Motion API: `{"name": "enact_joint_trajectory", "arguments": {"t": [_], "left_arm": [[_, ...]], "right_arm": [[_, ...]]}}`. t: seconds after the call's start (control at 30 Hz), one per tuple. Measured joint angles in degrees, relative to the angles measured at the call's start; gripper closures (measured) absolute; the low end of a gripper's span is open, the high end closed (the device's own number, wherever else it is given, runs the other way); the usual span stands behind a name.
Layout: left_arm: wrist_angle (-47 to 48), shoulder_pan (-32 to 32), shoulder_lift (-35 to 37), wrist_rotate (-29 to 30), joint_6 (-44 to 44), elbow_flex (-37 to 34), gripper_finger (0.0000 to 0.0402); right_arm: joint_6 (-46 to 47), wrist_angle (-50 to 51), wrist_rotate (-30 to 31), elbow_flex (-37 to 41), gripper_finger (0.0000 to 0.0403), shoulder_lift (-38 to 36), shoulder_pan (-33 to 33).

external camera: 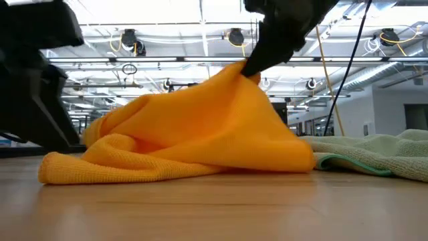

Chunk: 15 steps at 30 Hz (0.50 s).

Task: Fold microfiber towels
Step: Fold the yellow towel

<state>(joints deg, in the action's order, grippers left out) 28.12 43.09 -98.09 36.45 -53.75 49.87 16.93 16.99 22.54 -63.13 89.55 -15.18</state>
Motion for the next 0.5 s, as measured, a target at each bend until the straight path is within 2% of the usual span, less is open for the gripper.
{"name": "enact_joint_trajectory", "arguments": {"t": [0.1, 0.23, 0.5], "left_arm": [[-5.8, 1.2, 0.0, 1.1, -3.6, 0.0, 0.0215], [-15.0, 1.4, -1.2, 7.4, -5.8, 0.1, 0.0215], [-25.1, -1.9, -7.6, 12.6, -4.7, 0.0, 0.0215]], "right_arm": [[-0.9, 3.3, 0.1, 0.0, 0.0399, -1.0, 2.1], [-2.6, 5.5, 0.0, 0.0, 0.0399, -1.8, 4.5], [-5.7, 5.2, -0.3, 0.0, 0.0399, -1.9, 5.5]]}}
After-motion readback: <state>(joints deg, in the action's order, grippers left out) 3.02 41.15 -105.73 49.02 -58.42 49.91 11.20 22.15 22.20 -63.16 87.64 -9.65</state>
